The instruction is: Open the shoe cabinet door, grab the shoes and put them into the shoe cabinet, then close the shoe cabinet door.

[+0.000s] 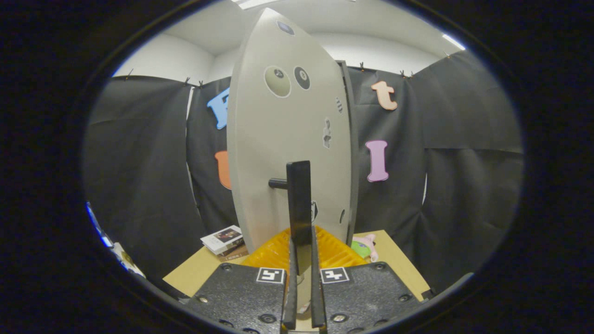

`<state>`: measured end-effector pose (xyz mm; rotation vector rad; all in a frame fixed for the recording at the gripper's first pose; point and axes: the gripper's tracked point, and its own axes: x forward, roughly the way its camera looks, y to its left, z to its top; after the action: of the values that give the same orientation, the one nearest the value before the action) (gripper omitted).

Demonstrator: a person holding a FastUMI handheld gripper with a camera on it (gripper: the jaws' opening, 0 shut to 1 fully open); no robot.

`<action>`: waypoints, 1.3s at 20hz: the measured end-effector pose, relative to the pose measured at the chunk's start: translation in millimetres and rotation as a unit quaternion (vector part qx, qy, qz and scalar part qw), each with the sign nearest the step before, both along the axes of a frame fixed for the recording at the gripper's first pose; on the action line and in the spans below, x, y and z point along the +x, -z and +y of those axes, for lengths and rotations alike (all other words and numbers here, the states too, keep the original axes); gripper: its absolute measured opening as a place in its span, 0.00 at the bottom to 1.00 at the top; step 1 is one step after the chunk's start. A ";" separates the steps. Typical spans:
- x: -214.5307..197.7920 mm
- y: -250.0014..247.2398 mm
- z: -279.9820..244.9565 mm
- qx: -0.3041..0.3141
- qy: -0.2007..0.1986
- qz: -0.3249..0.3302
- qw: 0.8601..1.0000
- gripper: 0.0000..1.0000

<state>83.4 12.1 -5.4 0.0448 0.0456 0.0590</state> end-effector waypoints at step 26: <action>-93.1 42.5 -146.5 -0.020 0.081 0.040 0.996 0.25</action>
<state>-9.7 -134.3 -47.9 0.0112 0.1222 -0.1053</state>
